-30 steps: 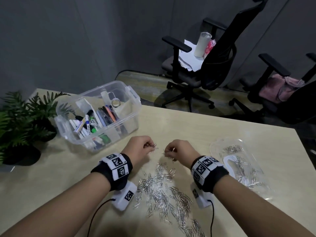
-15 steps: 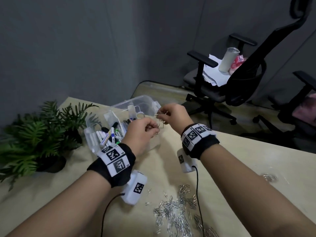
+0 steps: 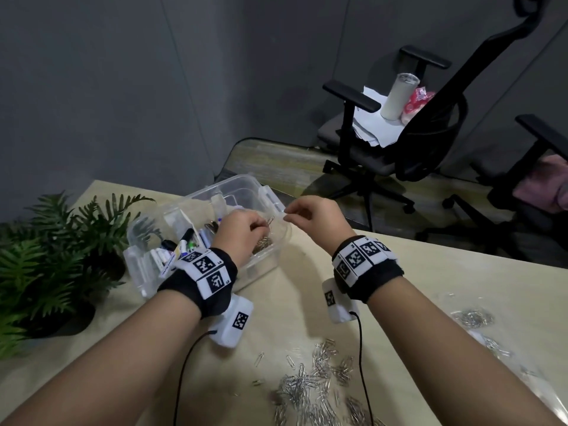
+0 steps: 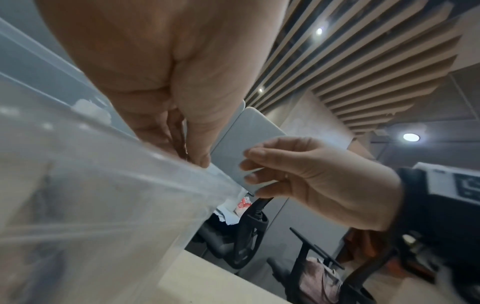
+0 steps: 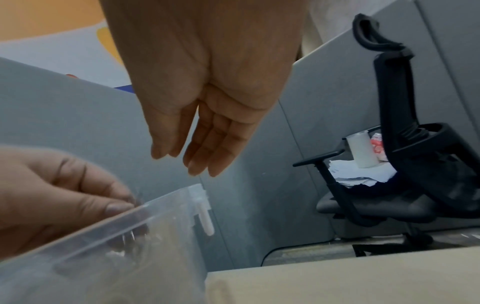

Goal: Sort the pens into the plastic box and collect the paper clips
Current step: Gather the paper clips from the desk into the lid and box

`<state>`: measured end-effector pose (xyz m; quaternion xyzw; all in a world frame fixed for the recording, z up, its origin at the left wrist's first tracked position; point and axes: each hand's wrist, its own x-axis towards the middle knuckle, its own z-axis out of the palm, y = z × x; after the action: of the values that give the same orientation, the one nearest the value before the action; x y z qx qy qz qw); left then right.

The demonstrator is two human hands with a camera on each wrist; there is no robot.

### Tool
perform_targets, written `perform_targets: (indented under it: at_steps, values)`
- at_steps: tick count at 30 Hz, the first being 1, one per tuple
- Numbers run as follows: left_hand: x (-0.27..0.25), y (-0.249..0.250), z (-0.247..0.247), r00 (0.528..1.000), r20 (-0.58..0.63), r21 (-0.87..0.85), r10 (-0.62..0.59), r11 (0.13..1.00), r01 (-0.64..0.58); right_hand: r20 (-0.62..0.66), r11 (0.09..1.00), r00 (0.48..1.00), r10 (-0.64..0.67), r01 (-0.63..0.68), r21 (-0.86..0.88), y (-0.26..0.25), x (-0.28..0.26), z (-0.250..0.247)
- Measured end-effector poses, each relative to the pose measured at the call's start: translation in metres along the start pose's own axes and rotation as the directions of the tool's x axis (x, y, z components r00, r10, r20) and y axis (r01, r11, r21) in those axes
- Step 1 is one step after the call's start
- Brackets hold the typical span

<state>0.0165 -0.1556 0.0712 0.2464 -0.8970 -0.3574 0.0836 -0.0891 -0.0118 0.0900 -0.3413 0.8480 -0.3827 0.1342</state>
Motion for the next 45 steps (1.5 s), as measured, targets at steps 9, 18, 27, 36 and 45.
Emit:
perform_targets:
  at_steps: [9, 18, 27, 36, 45]
  values:
    - [-0.015, 0.008, 0.002, 1.000, 0.031, 0.090, 0.004, 0.996, -0.007, -0.006, 0.988, 0.988, 0.154, -0.154, 0.008, 0.054, -0.079, -0.015]
    - [-0.095, 0.013, 0.032, 0.976, 0.209, -0.088, 0.060, 0.995, -0.043, 0.347, 0.923, 0.876, 0.336, -0.231, -0.309, 0.111, -0.181, 0.016]
    - [-0.168, -0.044, 0.100, 0.856, 0.468, 0.267, -0.220, 0.959, 0.100, 0.469, 0.956, 0.870, 0.154, -0.012, -0.292, 0.107, -0.221, 0.053]
    - [-0.166, -0.029, 0.104, 0.874, 0.484, 0.035, -0.046, 0.999, 0.034, 0.316, 0.970, 0.940, 0.126, -0.050, -0.239, 0.115, -0.203, 0.041]
    - [-0.136, -0.029, 0.103, 0.906, 0.422, 0.035, -0.027, 0.999, 0.014, 0.282, 0.912, 0.936, 0.210, -0.083, -0.402, 0.124, -0.109, 0.045]
